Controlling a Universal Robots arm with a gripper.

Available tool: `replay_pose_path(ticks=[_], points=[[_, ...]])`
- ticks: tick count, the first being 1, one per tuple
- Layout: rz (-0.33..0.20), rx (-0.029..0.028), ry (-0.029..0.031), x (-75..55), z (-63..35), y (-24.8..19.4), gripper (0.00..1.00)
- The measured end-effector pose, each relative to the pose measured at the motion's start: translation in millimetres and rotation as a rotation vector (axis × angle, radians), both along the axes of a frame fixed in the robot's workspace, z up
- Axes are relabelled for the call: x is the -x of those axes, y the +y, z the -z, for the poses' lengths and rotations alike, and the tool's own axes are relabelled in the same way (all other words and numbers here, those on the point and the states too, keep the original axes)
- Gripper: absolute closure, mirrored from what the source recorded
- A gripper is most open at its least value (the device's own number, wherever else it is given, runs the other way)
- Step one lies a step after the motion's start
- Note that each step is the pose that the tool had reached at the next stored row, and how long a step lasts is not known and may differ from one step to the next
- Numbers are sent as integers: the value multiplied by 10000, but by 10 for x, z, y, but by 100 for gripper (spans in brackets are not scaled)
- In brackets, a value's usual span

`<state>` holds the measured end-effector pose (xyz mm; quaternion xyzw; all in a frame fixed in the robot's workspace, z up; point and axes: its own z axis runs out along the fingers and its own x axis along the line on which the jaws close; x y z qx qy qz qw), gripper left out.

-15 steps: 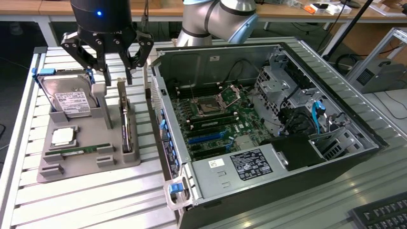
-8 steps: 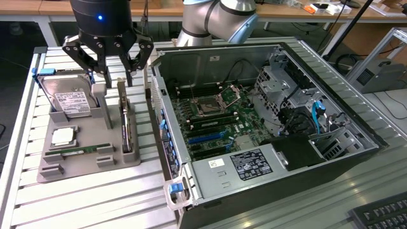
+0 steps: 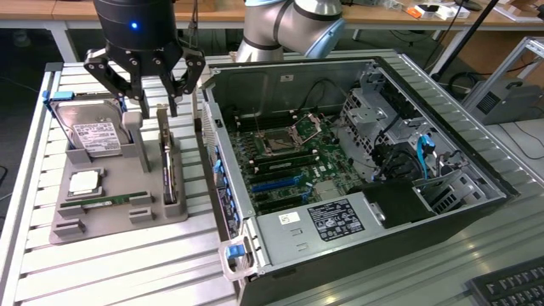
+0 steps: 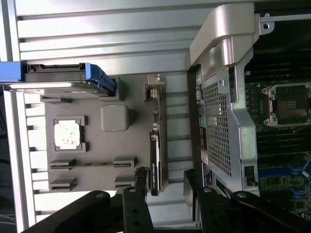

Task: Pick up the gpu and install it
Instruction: 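Pick up the gpu and move the gpu toward the slot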

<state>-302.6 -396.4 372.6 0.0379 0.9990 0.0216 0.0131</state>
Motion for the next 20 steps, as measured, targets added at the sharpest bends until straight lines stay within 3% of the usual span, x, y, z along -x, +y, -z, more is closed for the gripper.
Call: replay_pose_path(ticks=[20], points=[[0, 0, 0, 0, 46, 0, 56]])
